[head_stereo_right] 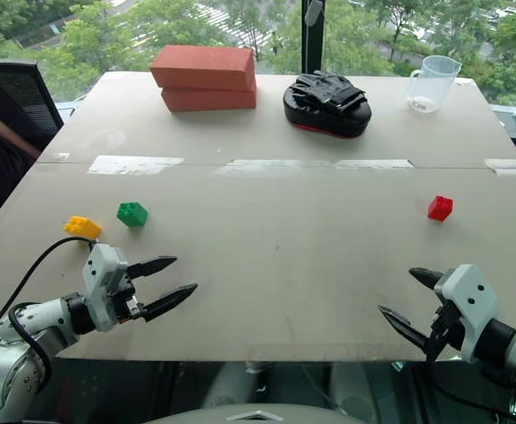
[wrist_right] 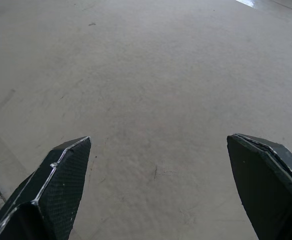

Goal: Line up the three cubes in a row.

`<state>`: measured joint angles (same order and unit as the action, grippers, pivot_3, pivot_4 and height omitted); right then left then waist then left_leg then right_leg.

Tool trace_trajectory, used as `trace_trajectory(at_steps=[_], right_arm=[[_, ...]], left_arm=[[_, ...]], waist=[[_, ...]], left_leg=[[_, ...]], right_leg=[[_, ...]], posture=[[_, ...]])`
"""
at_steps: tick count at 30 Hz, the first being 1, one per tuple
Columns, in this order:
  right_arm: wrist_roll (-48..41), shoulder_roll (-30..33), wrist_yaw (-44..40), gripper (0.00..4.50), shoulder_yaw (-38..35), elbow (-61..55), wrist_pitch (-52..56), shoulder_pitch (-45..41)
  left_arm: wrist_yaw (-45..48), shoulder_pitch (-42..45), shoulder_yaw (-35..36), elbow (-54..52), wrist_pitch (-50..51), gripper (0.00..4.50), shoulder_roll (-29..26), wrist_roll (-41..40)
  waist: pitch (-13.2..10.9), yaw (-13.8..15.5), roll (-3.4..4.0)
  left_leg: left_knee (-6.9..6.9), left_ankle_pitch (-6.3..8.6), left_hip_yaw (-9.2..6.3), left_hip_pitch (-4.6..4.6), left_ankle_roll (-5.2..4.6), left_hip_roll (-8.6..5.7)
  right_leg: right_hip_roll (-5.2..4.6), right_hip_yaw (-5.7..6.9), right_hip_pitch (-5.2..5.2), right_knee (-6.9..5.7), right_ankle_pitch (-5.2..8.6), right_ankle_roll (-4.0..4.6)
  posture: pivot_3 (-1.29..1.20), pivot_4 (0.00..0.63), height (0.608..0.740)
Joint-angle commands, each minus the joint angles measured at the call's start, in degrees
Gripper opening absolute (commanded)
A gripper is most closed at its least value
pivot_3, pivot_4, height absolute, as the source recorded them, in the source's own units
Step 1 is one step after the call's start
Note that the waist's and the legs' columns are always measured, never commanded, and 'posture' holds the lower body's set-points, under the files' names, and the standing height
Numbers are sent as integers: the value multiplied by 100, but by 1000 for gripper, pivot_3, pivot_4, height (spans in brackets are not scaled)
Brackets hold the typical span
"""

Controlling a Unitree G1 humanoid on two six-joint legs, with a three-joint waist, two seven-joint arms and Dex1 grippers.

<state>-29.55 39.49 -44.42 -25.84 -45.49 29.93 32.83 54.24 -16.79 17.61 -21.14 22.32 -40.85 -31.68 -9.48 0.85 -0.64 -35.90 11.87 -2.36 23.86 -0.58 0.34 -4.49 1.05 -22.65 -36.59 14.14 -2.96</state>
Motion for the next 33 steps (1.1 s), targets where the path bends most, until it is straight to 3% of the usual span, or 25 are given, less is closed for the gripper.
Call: trace_trajectory(at_steps=[1, 3, 6, 10, 15, 22, 32, 33], right_arm=[[11, -333, 548, 4500, -63, -118, -29, -237], [74, -695, 1539, 4500, -41, -202, 470, -801], [274, -678, 2447, 4500, -120, -245, 1652, -1423], [288, -549, 3205, 4500, -390, 126, 3038, -2393], [263, -847, 3898, 4500, -621, 1467, 4627, -4496], [506, -1083, 4132, 4500, -447, 2708, 4823, -5841], [1093, -1073, 4128, 4500, 173, 4431, 3978, -6541], [1120, -1061, 4071, 3973, 235, 4564, 3875, -6577]], left_arm=[[-40, 222, -75, -290, 128, 4444, 90, -313], [-108, 659, -351, -633, 489, 4444, 132, -667], [-17, 1069, -623, -995, 813, 4444, 23, -934], [33, 1669, -897, -1257, 1170, 4444, -143, -1225], [37, 2589, -1284, -1265, 1554, 4444, -194, -1449], [-103, 2854, -1349, -1332, 1790, 4444, -151, -1623], [-332, 2813, -1375, -1414, 1721, 4444, -42, -1561], [-355, 2795, -1375, -1433, 1725, 4500, -33, -1562]], waist=[[0, -1, 0], [-6, 10, -11], [-10, 2, -19], [-10, -8, -22], [-16, -30, -24], [-18, -24, -22], [-19, -95, -21], [-19, -114, -21]], left_leg=[[0, 0, 0, 0, 0, 0], [5, 3, 4, -2, -2, 1], [-11, 3, 15, 2, -2, 2], [-15, 2, 36, -7, -5, 2], [-18, 1, 46, -8, -6, -1], [-11, 3, 54, 3, -7, -6], [-18, 6, 68, -1, -15, -8], [-20, 6, 68, -1, -16, -8]], right_leg=[[1, 0, 0, 0, 0, 0], [6, 9, -1, 0, 0, 0], [28, 0, -3, -2, 0, -2], [36, -26, -5, -5, -5, 4], [58, -32, -7, -16, -16, 21], [93, -47, -7, -21, -31, 9], [92, -61, -7, -22, -34, 3], [93, -62, -6, -22, -36, 1]], posture=[[0, 150, 740], [0, 150, 740], [0, 150, 740], [0, 150, 740], [0, 150, 740], [0, 150, 740], [0, 150, 740], [0, 150, 740]])
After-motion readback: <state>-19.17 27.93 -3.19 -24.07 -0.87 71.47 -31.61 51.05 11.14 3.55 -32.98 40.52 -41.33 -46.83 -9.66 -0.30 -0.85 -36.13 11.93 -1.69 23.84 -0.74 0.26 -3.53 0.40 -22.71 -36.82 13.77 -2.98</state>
